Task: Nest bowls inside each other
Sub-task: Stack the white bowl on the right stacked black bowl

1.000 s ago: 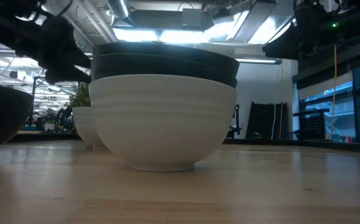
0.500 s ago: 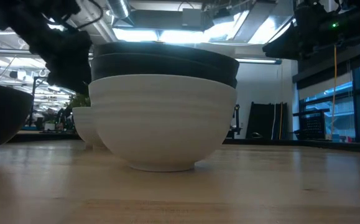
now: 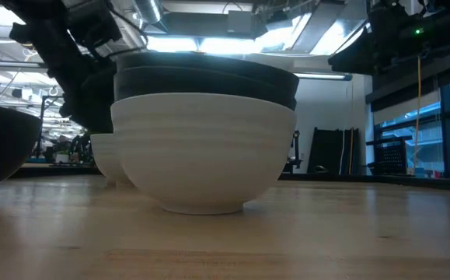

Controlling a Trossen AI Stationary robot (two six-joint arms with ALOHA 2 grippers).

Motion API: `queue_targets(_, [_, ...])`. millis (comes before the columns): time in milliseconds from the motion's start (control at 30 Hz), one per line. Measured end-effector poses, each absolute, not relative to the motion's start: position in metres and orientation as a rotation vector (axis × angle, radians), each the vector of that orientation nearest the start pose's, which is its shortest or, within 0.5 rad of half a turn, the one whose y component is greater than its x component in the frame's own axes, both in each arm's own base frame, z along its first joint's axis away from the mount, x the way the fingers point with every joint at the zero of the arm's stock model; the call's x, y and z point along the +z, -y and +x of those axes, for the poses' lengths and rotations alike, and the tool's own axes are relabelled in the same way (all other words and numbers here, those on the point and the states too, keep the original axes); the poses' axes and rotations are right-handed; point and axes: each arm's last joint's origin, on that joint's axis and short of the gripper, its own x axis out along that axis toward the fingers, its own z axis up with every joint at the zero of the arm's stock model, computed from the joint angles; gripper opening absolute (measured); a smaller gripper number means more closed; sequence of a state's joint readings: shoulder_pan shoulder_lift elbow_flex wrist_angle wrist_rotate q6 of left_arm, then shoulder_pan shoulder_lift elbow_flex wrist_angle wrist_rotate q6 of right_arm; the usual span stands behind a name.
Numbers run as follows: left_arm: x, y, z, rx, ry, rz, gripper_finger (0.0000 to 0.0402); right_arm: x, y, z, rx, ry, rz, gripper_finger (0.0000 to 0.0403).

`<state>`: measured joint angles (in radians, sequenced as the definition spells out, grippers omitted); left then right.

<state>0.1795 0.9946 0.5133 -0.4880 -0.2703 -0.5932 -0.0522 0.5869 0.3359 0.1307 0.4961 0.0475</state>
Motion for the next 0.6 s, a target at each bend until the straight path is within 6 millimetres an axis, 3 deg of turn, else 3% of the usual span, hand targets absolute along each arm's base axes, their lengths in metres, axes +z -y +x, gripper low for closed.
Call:
queue_targets(333, [0.1755, -0.0409, 0.1759, 0.692, -0.888, -0.509, 0.025, 0.2359, 0.0213, 0.1441, -0.549, -0.105, 0.02, 0.0181])
queue_targets(600, [0.1752, -0.0409, 0.1761, 0.69, -0.89, -0.51, 0.0178, 0.2359, 0.0213, 0.1441, -0.548, -0.105, 0.021, 0.0181])
